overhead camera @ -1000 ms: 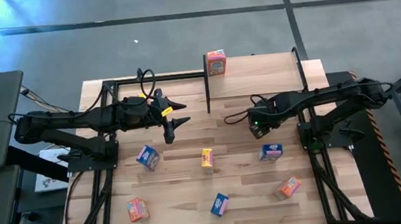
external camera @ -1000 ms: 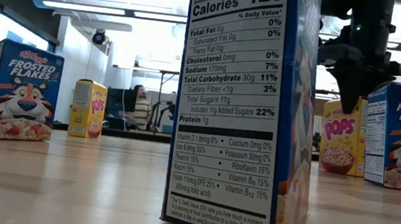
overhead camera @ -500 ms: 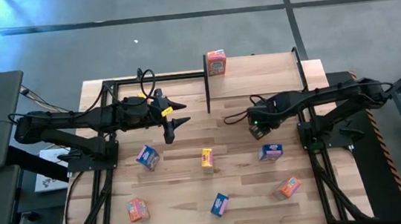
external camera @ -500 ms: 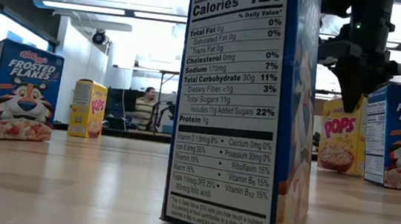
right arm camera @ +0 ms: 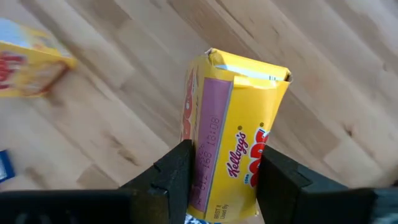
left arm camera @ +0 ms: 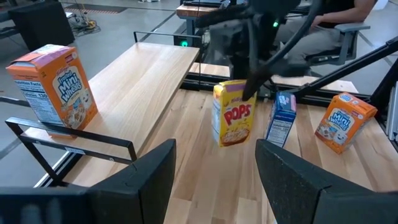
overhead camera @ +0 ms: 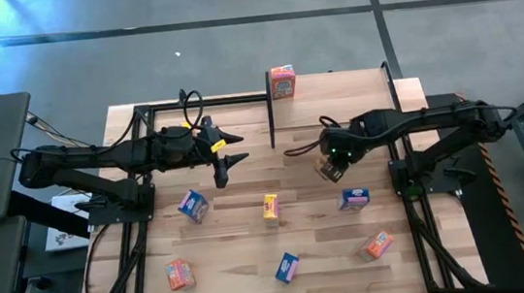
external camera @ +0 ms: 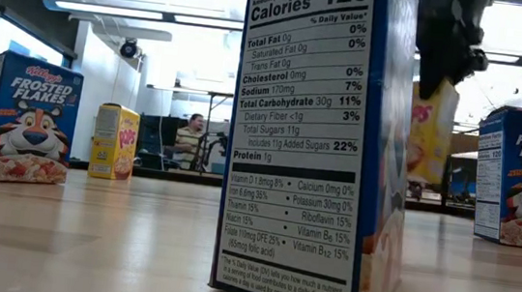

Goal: Stack cereal on shelf
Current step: Put the middle yellow cereal box on the shelf

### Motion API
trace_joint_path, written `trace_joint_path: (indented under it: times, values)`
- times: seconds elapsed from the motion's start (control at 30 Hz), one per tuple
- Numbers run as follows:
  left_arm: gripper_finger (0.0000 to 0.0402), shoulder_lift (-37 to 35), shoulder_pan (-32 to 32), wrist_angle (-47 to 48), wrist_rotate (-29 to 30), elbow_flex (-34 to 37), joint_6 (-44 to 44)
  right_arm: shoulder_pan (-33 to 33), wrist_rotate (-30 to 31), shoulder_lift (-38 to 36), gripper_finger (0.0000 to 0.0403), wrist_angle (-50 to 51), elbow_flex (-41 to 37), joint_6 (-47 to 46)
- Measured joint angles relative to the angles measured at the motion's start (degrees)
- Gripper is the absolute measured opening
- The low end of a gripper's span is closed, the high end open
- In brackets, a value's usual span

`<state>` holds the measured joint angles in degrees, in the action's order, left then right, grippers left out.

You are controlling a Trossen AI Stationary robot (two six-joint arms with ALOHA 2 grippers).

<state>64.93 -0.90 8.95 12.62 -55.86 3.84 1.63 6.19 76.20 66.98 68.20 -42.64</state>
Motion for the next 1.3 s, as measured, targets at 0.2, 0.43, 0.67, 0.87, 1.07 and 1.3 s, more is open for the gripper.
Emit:
trace_joint_path:
  times: [0.2, 0.43, 0.67, 0.87, 1.07, 1.3]
  values:
    - [0.0211, 0.0, -2.8, 0.0, 0.2, 0.0, 0.4, 1.4, -0.8, 0.0, 0.014, 1.5, 6.2, 8.6]
    - [0.0211, 0.0, -6.3, 0.0, 0.2, 0.0, 0.4, 5.0, -0.4, 0.0, 0.014, 3.7, 14.9, 19.8]
    - [0.0211, 0.0, -9.1, 0.0, 0.2, 0.0, 0.4, 10.2, 2.5, 0.0, 0.014, 4.4, 22.2, 31.7]
    - [0.0211, 0.0, -10.4, 0.0, 0.2, 0.0, 0.4, 15.4, 2.9, 0.0, 0.014, 4.9, 26.4, 42.2]
    - [0.0211, 0.0, -10.5, 0.0, 0.2, 0.0, 0.5, 20.7, 4.2, 0.0, 0.014, 4.9, 28.7, 53.8]
    - [0.0211, 0.0, -10.5, 0.0, 0.2, 0.0, 0.5, 25.7, 11.1, 0.0, 0.014, 4.9, 29.3, 67.8]
